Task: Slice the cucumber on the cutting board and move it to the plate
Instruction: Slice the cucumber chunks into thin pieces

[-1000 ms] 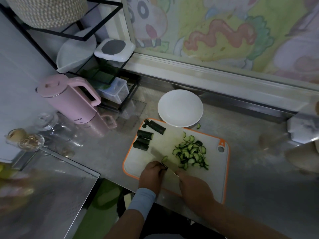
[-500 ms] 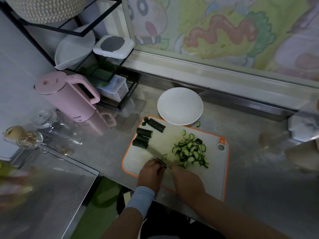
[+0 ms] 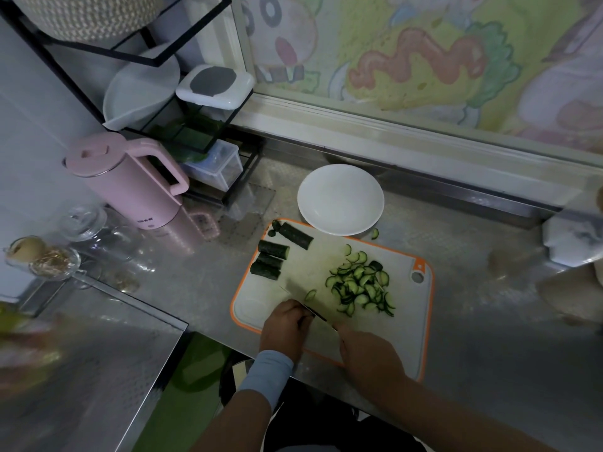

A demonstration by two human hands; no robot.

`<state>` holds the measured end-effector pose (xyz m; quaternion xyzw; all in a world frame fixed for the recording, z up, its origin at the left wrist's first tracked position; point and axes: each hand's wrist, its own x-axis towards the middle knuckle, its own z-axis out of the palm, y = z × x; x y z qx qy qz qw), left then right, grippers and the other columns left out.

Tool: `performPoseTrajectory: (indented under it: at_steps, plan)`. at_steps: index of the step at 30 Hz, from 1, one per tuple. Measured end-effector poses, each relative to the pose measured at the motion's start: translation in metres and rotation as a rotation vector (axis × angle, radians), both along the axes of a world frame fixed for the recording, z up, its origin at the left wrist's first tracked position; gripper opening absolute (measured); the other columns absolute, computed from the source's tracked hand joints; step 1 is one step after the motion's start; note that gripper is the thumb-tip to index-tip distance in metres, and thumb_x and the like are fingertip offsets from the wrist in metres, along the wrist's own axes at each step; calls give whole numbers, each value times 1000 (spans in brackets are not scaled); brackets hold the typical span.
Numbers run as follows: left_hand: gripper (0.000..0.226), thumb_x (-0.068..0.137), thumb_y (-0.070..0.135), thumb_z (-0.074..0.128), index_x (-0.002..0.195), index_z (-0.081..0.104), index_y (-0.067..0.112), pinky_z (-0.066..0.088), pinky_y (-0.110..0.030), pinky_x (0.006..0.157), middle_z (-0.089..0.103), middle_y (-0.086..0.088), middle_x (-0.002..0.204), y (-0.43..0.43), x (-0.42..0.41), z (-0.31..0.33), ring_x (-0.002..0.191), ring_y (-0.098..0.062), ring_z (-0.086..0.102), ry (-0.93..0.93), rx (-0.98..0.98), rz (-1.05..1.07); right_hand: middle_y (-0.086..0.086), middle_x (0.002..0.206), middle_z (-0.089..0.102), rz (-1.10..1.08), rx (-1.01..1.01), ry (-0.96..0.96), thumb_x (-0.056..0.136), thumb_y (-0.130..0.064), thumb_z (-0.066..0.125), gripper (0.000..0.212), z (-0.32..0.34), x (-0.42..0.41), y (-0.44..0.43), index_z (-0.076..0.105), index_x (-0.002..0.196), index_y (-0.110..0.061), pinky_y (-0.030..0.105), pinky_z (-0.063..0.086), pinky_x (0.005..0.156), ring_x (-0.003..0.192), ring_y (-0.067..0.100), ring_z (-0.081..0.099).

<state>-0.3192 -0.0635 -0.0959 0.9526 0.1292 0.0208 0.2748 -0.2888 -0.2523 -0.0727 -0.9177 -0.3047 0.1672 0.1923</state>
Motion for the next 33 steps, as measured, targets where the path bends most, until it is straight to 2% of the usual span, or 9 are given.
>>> performPoseTrajectory:
  at_steps: [3, 6, 11, 15, 19, 23, 27, 31, 33]
  plan:
    - [9, 76, 15, 72, 84, 75, 17, 50, -25, 69, 68, 0, 91, -1, -1, -2, 84, -22, 63, -25, -34, 12, 5, 94, 66, 2, 25, 29, 97, -25, 31, 38, -1, 6, 14, 52, 128, -17, 35, 46, 65, 83, 27, 63]
    - [9, 76, 15, 74, 84, 75, 19, 50, -24, 67, 67, 2, 90, -2, -3, -3, 83, -21, 63, -41, -36, 9, 1, 75, 65, 28, 39, -97, 89, -20, 44, 26, -6, 10, 28, 56, 112, -18, 29, 44, 48, 63, 22, 65]
    - [8, 78, 18, 72, 85, 76, 21, 48, -22, 69, 68, 4, 91, -1, -2, -1, 83, -18, 63, -26, -5, 14, 5, 105, 64, -13, 16, -4, 96, -31, 24, 44, -5, 11, 25, 43, 134, -21, 36, 47, 74, 93, 27, 62]
    - [11, 85, 21, 65, 90, 75, 20, 44, -21, 74, 67, 3, 96, -3, -1, 2, 89, -17, 60, 7, 19, 33, 2, 100, 66, -9, 48, -40, 99, -27, 35, 38, -3, 1, 6, 46, 136, -24, 34, 45, 69, 89, 24, 63]
    - [10, 84, 21, 66, 88, 75, 20, 42, -19, 72, 66, 4, 95, -4, -1, 3, 87, -16, 60, 14, 15, 48, -2, 72, 65, -13, -44, -57, 89, -23, 55, 32, -1, -2, -8, 62, 121, -24, 27, 35, 49, 61, 18, 62]
    - [6, 78, 15, 72, 83, 74, 19, 46, -22, 68, 65, 3, 91, -4, -3, -1, 83, -18, 61, -6, -31, 53, 1, 79, 65, -12, -4, -19, 95, -22, 44, 29, 2, 0, 3, 57, 122, -18, 28, 34, 54, 68, 21, 61]
    - [4, 76, 15, 70, 79, 73, 16, 50, -24, 65, 65, 0, 88, -6, -5, -3, 81, -21, 61, -61, -43, 41, 6, 79, 65, 6, 36, -45, 93, -22, 38, 27, -3, 6, 24, 56, 113, -16, 34, 46, 55, 68, 27, 64]
    - [6, 75, 9, 72, 78, 73, 14, 51, -27, 66, 66, -3, 85, -9, -5, 4, 80, -23, 61, -34, -34, 49, 6, 95, 65, -11, 9, -74, 99, -20, 35, 32, 0, 12, 36, 47, 128, -17, 34, 47, 66, 84, 26, 64]
    - [5, 78, 10, 70, 81, 74, 12, 50, -28, 69, 66, -5, 89, -9, -4, 6, 84, -25, 61, -8, -17, 46, 4, 91, 67, -6, 5, -123, 95, -15, 42, 35, 3, 11, 34, 52, 128, -17, 30, 48, 63, 79, 23, 66]
